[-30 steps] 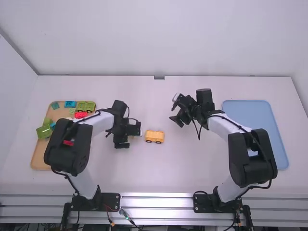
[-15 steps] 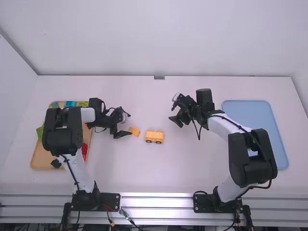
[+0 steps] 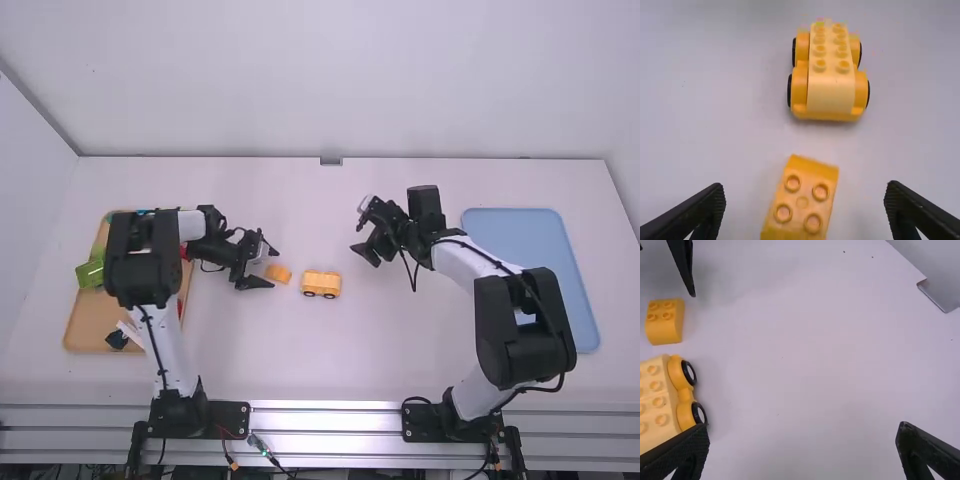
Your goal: Assemble lego blocks to make yellow taxi
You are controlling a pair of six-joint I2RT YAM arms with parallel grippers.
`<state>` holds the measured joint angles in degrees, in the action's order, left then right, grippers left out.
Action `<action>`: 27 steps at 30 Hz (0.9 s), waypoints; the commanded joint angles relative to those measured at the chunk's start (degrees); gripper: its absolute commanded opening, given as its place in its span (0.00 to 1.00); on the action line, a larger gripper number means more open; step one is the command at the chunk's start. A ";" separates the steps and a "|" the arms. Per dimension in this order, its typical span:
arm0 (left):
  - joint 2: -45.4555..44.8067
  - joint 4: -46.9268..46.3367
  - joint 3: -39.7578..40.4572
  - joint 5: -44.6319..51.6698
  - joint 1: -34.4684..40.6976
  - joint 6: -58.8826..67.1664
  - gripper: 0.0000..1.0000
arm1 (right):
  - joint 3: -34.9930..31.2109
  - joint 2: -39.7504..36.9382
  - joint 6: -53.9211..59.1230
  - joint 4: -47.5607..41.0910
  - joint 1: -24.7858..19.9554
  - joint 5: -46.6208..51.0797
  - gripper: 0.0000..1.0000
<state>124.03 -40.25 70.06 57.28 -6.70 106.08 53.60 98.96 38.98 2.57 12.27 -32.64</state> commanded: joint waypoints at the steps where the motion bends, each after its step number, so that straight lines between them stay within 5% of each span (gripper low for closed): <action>1: 0.39 1.42 -1.53 -0.46 0.61 3.37 0.84 | 0.07 0.26 -0.20 0.22 0.22 -0.74 0.99; 7: 0.39 9.42 -4.94 -1.20 2.05 -2.78 0.82 | 0.07 0.26 -0.22 -0.09 0.26 -0.74 0.99; 9: 0.39 10.86 -5.86 -1.22 2.21 -2.78 0.59 | 0.07 0.26 -0.22 -0.24 0.26 -0.79 0.98; 17: 0.39 10.36 -6.08 -1.31 2.16 -2.82 0.38 | 0.07 0.26 -0.20 -0.22 0.26 -0.76 0.99; 27: 0.39 7.69 -6.01 -4.42 2.16 -2.58 0.39 | 0.07 0.26 0.20 0.33 0.31 -0.74 0.99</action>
<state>124.03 -32.08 64.64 55.16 -4.64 103.31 53.60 98.96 39.20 2.92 12.27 -32.67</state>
